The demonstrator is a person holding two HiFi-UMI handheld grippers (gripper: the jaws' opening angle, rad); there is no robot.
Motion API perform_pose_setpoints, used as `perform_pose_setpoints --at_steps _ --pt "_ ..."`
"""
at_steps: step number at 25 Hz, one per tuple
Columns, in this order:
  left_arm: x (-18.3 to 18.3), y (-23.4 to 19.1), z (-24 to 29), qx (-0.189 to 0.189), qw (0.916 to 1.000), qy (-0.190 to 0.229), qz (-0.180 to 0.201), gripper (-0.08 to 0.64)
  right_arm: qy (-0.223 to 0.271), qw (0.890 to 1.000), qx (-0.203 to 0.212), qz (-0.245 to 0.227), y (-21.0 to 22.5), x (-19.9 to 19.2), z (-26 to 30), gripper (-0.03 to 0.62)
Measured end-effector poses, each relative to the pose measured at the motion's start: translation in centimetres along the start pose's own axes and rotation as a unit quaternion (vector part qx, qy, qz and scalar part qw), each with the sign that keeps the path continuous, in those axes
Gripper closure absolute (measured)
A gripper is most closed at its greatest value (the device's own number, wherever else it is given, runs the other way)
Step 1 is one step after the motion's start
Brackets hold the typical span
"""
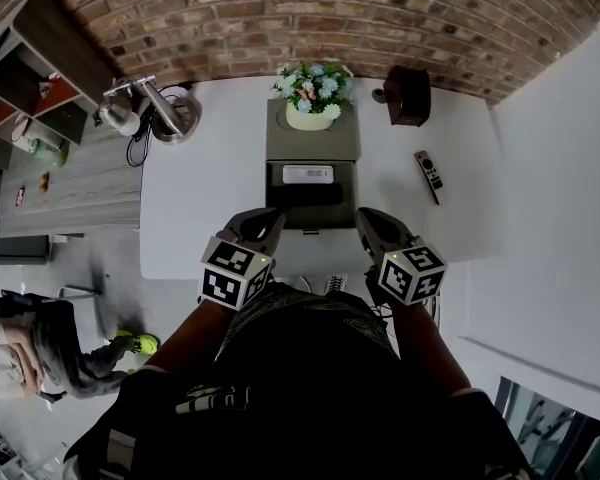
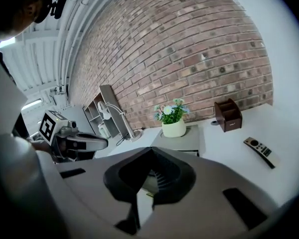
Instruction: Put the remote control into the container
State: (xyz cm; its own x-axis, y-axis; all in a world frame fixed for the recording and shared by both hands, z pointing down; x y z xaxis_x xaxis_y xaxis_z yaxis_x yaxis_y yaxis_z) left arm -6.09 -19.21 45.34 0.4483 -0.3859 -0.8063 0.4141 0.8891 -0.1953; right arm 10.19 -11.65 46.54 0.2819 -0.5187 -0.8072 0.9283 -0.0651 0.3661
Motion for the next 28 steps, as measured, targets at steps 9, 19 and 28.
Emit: perform_pose_setpoints --at_steps 9,19,28 --pt "0.9 0.1 0.3 -0.003 1.0000 0.009 0.002 0.555 0.020 0.999 -0.027 0.014 -1.2 -0.8 -2.1 0.584" --pt "1.0 0.6 -0.4 0.000 0.9999 0.014 0.007 0.555 0.015 0.999 -0.034 0.006 -1.0 -1.2 -1.9 0.584" --pt "1.0 1.2 -0.4 -0.001 0.9998 0.012 0.015 0.555 0.011 0.999 -0.030 -0.001 -0.9 -1.4 -1.9 0.583"
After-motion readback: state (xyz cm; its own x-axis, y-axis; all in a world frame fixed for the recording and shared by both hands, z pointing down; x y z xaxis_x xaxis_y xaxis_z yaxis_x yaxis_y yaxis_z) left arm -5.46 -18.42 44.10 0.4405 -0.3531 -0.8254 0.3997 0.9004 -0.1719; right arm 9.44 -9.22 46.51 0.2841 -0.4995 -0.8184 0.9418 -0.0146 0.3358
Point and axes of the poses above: the fingertips, and each gripper's own axes: z forward along the fingers, y to its right, x out of its top, the point moved 3 cm from there along -z, backward along the fingers, and after that the axes turned 3 degrees about -y, right-handed, at the moved point
